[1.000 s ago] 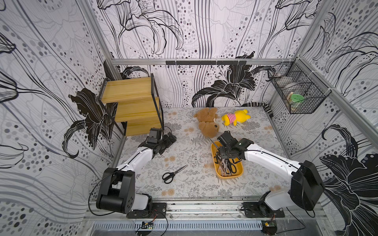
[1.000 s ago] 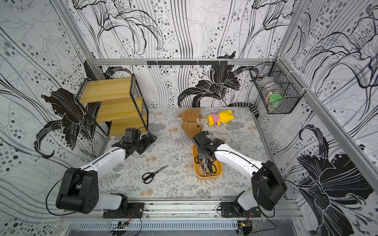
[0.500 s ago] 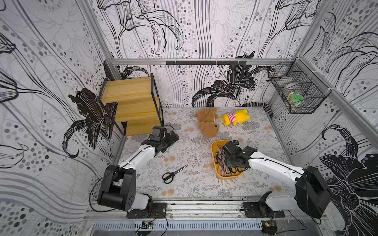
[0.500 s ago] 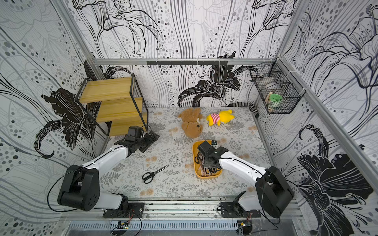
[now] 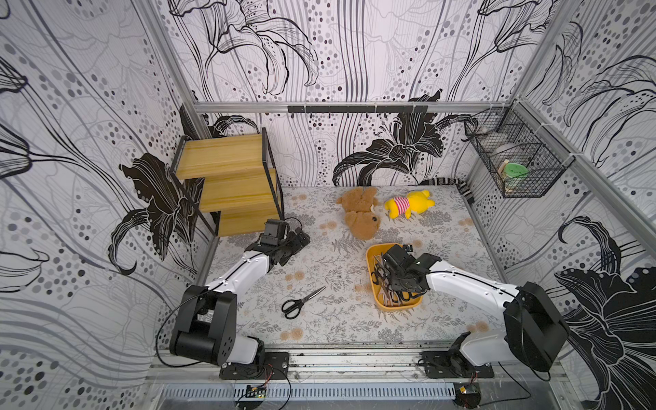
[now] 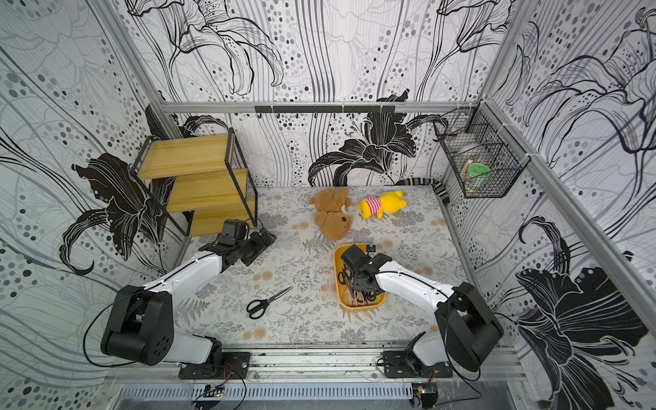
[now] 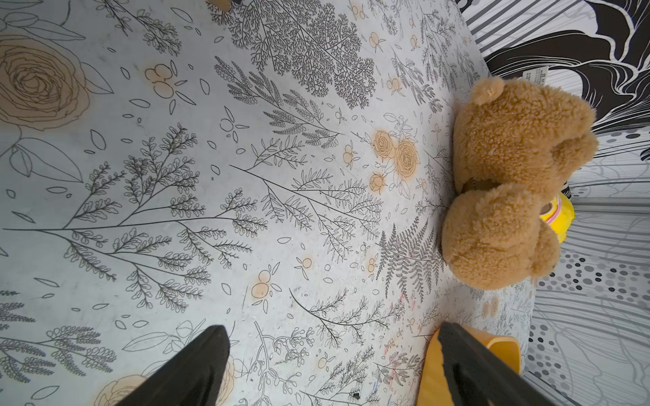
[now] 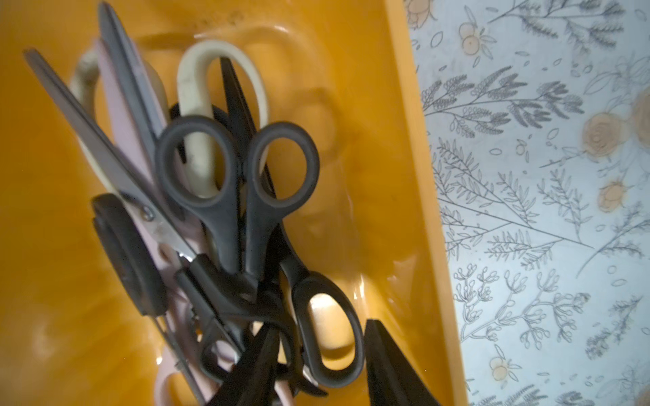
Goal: Put the scissors into the storage box
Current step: Place the scissors in the storage box.
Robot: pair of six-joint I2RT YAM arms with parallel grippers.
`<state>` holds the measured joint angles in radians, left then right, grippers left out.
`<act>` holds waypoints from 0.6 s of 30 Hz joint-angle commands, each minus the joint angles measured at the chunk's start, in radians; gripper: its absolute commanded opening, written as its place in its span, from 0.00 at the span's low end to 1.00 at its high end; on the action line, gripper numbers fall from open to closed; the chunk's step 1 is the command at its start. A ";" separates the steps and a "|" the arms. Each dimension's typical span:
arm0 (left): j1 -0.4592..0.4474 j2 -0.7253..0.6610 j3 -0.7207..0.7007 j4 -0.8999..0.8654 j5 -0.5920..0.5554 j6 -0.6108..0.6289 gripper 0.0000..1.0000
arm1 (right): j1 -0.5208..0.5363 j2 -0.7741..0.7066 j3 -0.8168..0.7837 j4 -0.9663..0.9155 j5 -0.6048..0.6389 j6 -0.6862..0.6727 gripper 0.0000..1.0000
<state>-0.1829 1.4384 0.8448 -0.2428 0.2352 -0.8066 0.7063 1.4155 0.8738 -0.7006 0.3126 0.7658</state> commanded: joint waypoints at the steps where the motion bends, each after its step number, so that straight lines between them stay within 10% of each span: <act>1: -0.002 0.011 0.026 0.014 -0.014 0.015 0.98 | 0.001 -0.039 0.067 -0.031 0.031 -0.030 0.46; 18: -0.003 -0.099 -0.087 -0.186 -0.113 0.077 0.98 | 0.070 0.174 0.356 0.179 -0.141 -0.181 0.47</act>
<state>-0.1829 1.3827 0.8028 -0.3401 0.1825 -0.7574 0.7769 1.5646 1.1957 -0.5808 0.2096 0.6086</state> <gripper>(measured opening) 0.977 0.472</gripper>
